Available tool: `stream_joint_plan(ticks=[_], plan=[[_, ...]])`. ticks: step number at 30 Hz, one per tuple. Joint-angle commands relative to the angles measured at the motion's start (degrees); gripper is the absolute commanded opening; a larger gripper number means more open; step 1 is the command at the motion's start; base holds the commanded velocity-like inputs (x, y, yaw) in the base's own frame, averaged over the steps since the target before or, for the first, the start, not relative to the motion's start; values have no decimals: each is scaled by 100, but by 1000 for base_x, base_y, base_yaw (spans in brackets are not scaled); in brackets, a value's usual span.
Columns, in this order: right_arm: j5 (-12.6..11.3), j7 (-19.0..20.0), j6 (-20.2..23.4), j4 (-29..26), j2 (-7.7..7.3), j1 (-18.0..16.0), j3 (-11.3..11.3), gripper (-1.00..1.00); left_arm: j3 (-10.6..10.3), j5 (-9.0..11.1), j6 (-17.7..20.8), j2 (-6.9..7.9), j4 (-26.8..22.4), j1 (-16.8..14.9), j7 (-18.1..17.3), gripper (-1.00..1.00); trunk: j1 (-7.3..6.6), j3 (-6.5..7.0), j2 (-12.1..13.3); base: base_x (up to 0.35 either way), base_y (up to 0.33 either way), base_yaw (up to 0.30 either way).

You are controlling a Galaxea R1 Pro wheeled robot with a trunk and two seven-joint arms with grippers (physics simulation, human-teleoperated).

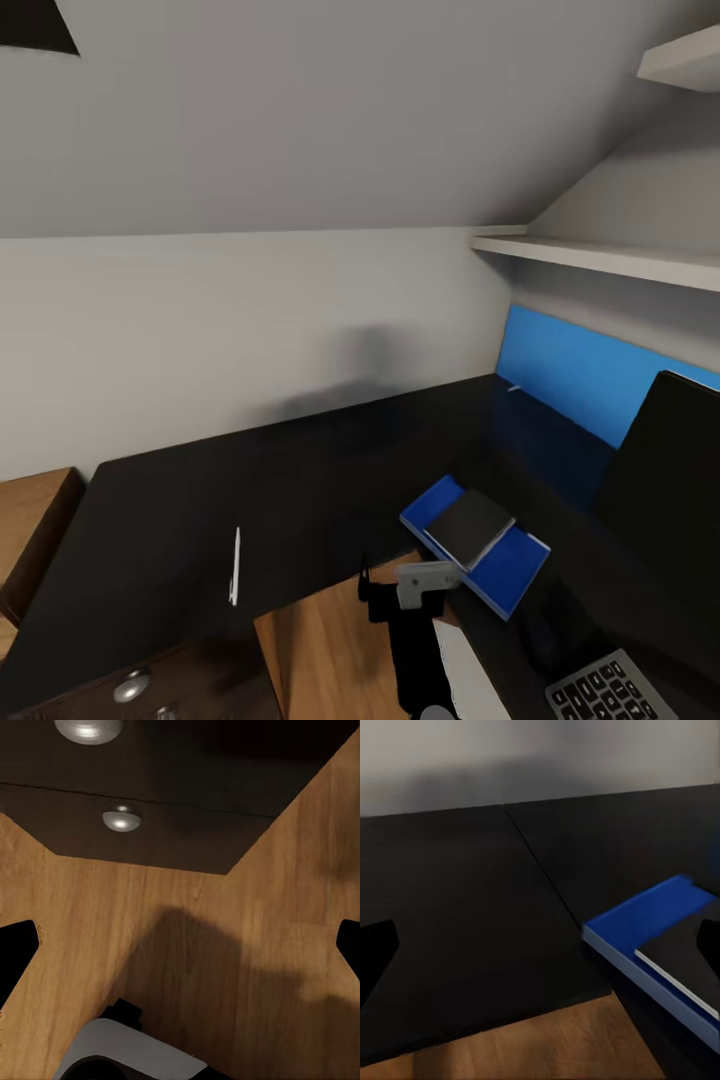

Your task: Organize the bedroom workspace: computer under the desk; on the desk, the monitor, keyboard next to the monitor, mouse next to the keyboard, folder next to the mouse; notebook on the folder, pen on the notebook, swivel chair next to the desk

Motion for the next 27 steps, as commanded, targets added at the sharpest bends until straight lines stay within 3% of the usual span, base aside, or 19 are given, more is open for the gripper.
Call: stream_joint_plan(ticks=[1, 27], plan=[[-18, -41, 46, -10, -1, -8, 18, 100, -20, 57, -43, 6, -10, -4, 19, 100, 1, -5, -4, 0, 0, 253], [-16, -35, 46, 132, 76, -8, 26, 100, -21, 58, -44, 6, -10, -4, 19, 100, 1, -5, -4, 0, 0, 272]])
